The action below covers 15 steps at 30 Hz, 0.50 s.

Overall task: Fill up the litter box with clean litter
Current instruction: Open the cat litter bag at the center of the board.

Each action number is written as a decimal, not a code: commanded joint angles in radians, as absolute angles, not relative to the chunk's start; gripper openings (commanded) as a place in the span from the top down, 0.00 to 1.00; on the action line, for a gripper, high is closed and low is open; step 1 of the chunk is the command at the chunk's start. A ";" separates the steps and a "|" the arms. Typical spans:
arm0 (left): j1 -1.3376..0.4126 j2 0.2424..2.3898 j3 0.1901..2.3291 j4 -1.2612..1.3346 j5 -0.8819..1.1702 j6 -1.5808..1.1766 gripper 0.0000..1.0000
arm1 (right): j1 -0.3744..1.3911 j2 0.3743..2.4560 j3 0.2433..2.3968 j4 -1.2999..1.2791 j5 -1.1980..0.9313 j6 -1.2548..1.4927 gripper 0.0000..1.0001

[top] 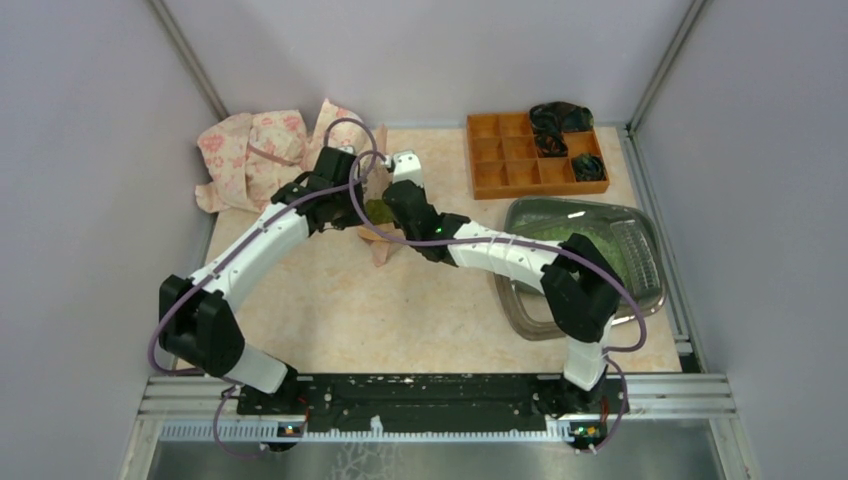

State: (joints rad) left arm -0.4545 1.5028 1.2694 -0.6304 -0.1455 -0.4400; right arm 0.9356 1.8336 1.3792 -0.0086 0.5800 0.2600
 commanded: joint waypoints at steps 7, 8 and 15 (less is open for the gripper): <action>-0.439 1.472 1.250 -0.649 -0.171 -0.411 1.00 | 0.878 1.751 1.353 0.017 0.642 0.221 0.95; -0.437 1.478 1.247 -0.646 -0.167 -0.412 1.00 | 0.875 1.755 1.350 0.019 0.635 0.222 0.95; -0.438 1.505 1.174 -0.594 -0.145 -0.432 1.00 | 0.870 1.793 1.308 0.046 0.581 0.250 0.96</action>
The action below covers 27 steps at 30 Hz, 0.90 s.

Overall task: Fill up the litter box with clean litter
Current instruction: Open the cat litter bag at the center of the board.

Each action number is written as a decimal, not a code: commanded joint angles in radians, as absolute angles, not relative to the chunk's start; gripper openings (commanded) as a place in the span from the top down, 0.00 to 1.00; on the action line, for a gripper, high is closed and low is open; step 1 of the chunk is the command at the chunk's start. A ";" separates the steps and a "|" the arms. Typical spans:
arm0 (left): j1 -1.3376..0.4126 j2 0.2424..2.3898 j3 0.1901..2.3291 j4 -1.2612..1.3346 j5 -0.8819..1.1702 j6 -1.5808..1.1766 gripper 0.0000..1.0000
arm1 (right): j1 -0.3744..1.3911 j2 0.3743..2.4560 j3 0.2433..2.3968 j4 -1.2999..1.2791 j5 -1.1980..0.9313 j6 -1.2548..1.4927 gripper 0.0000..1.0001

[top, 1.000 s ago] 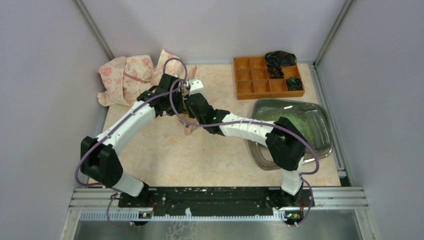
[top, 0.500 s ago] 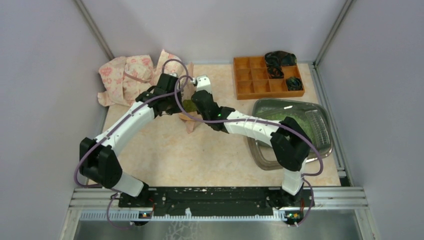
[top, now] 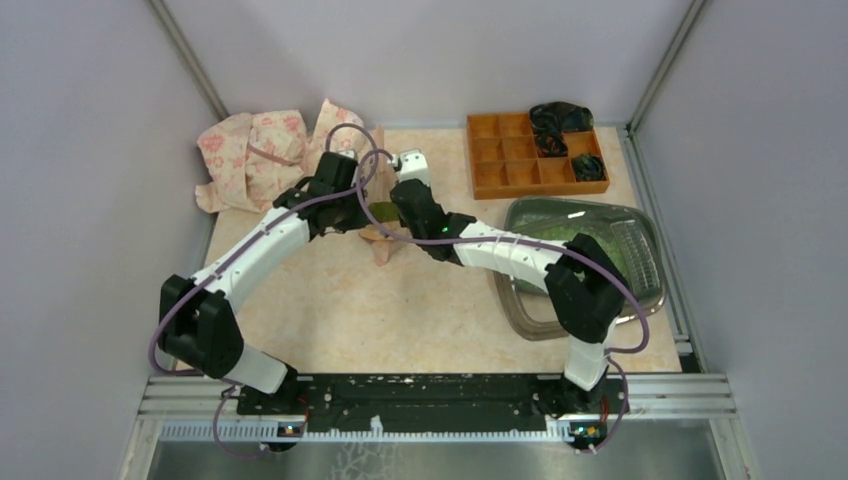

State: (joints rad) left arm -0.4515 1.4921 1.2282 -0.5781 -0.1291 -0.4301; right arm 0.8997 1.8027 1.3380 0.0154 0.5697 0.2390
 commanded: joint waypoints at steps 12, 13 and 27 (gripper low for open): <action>-0.439 1.612 1.055 -0.465 -0.140 -0.488 1.00 | 0.854 1.905 1.270 0.095 0.505 0.332 0.97; -0.438 1.622 1.047 -0.452 -0.140 -0.495 1.00 | 0.848 1.915 1.267 0.100 0.491 0.344 0.97; -0.438 1.649 1.067 -0.432 -0.136 -0.512 0.96 | 0.810 1.932 1.256 0.124 0.390 0.376 0.96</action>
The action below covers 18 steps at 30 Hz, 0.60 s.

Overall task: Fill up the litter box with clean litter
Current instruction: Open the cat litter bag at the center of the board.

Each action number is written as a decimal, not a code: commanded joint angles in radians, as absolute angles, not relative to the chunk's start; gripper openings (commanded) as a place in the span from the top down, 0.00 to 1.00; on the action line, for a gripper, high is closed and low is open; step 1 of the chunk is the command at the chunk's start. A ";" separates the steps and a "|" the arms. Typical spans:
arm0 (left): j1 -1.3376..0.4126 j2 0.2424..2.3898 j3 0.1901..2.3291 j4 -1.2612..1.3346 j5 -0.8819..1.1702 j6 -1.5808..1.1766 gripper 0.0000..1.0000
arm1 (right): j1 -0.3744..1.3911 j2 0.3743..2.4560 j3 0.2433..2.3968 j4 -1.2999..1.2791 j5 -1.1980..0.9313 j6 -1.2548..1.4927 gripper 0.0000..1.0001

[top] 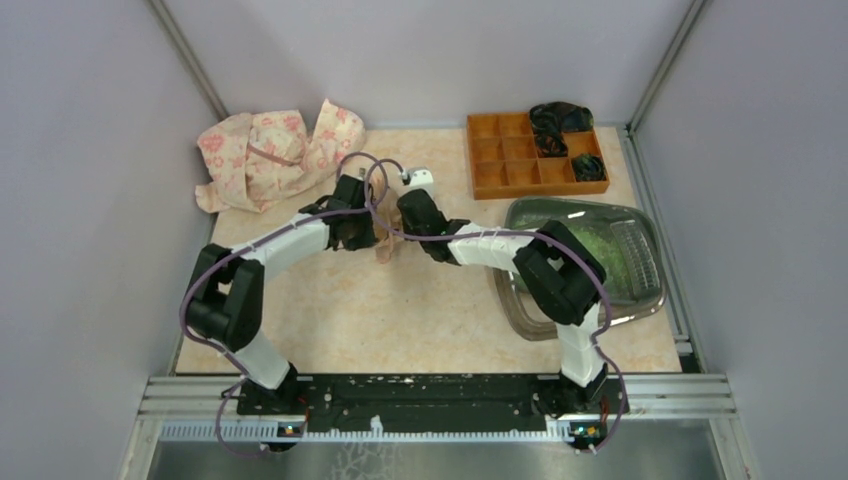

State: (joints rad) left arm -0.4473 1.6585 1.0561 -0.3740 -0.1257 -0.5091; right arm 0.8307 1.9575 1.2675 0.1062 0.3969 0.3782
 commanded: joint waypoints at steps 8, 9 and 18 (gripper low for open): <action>-0.438 1.570 1.145 -0.508 -0.112 -0.486 0.75 | 0.809 1.724 1.246 0.061 0.335 0.307 0.77; -0.438 1.562 1.152 -0.515 -0.109 -0.483 0.72 | 0.809 1.702 1.255 0.035 0.331 0.294 0.74; -0.438 1.549 1.196 -0.554 -0.076 -0.478 0.66 | 0.801 1.506 1.320 -0.218 0.264 0.232 0.59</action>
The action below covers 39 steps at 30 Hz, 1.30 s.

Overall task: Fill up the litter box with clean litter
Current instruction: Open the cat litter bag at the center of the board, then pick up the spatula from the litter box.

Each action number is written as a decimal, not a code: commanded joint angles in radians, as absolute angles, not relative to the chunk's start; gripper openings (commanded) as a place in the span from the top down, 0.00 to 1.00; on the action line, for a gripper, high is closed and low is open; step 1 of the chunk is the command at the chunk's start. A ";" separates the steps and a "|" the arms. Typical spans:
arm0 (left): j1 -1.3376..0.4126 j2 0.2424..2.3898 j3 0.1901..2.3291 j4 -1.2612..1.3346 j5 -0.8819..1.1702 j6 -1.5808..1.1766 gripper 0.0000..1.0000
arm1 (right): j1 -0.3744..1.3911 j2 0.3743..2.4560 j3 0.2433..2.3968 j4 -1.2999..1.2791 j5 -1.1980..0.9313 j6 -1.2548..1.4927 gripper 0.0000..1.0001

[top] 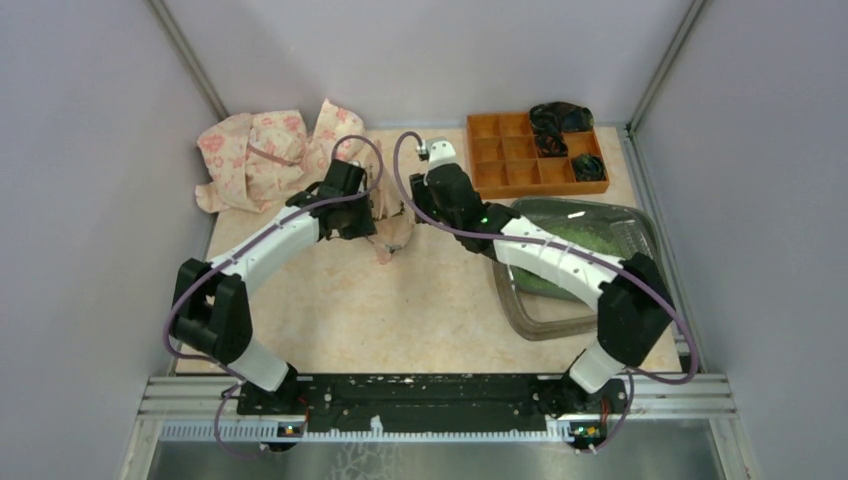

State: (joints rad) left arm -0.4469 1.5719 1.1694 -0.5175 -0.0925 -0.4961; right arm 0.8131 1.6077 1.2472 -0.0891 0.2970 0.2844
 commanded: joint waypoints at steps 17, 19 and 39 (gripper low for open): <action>-0.439 1.485 1.283 -0.592 -0.008 -0.408 0.47 | 0.535 1.126 1.045 -0.717 0.445 0.504 0.19; -0.439 1.488 1.300 -0.595 -0.005 -0.399 0.46 | 0.504 1.140 1.015 -0.745 0.443 0.535 0.18; -0.432 1.477 1.331 -0.573 0.081 -0.356 0.42 | 0.351 1.180 0.888 -0.887 0.502 0.629 0.35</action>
